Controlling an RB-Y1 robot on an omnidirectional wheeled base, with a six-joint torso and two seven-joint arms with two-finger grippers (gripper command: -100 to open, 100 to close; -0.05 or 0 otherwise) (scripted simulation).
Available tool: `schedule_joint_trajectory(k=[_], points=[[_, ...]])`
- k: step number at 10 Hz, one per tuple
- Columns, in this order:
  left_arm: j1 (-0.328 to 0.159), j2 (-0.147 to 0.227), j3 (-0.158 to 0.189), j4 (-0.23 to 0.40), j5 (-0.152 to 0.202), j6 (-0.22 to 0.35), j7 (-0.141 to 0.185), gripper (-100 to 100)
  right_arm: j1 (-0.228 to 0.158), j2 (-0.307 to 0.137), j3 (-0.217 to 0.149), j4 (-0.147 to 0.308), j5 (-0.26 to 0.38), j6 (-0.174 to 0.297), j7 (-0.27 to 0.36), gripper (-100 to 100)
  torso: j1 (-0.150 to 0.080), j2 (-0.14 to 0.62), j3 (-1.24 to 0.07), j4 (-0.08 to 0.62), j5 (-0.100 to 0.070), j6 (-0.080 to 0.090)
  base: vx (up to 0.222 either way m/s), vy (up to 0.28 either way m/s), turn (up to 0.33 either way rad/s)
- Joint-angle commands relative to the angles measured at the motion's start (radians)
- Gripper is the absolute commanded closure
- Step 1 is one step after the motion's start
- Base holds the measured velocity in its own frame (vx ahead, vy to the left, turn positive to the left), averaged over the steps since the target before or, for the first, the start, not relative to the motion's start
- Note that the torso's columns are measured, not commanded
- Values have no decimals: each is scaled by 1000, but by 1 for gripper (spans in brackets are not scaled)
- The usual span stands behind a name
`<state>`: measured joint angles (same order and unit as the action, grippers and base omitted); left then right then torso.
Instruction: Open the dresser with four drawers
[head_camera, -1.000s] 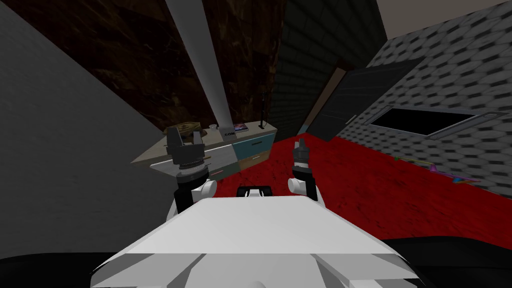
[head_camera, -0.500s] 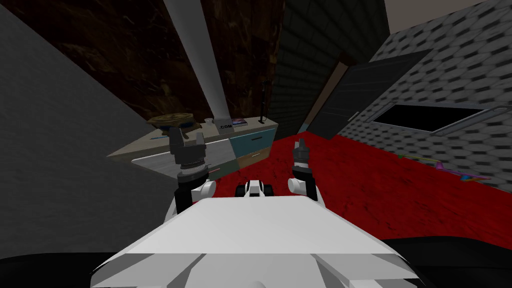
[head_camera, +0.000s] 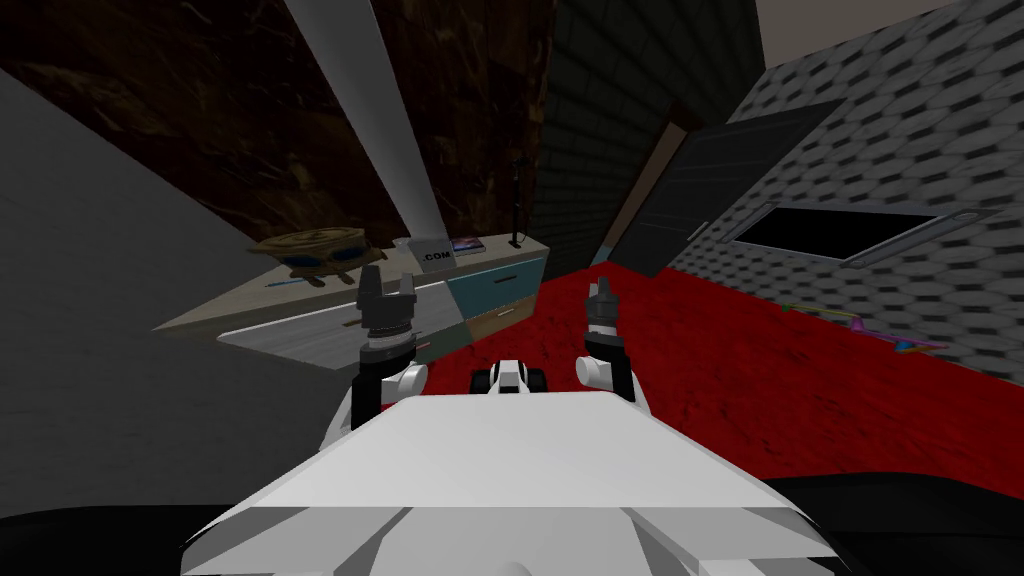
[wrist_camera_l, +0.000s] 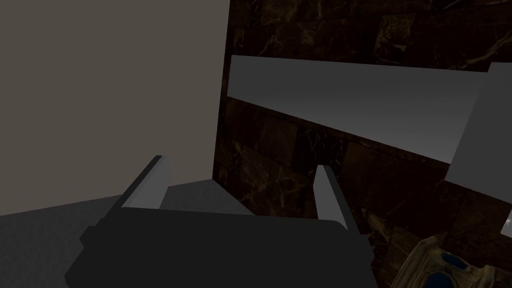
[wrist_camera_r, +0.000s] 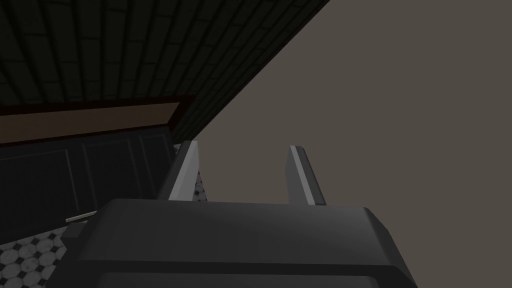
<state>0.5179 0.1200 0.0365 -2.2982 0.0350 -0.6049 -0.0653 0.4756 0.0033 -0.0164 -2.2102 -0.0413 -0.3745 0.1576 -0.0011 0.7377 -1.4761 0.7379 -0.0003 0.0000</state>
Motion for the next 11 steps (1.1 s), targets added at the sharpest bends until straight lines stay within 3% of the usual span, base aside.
schedule_joint_trajectory(k=[1,11], points=[[-2,21,19,73,37,-13,-13,-100,0,0,0,0,0,0,0,0,1,0,0,0,0,0,101,-99,-92],[-7,45,91,311,169,-31,-55,-100,0,0,0,0,0,0,0,0,1,0,0,0,0,0,94,-95,-72]])
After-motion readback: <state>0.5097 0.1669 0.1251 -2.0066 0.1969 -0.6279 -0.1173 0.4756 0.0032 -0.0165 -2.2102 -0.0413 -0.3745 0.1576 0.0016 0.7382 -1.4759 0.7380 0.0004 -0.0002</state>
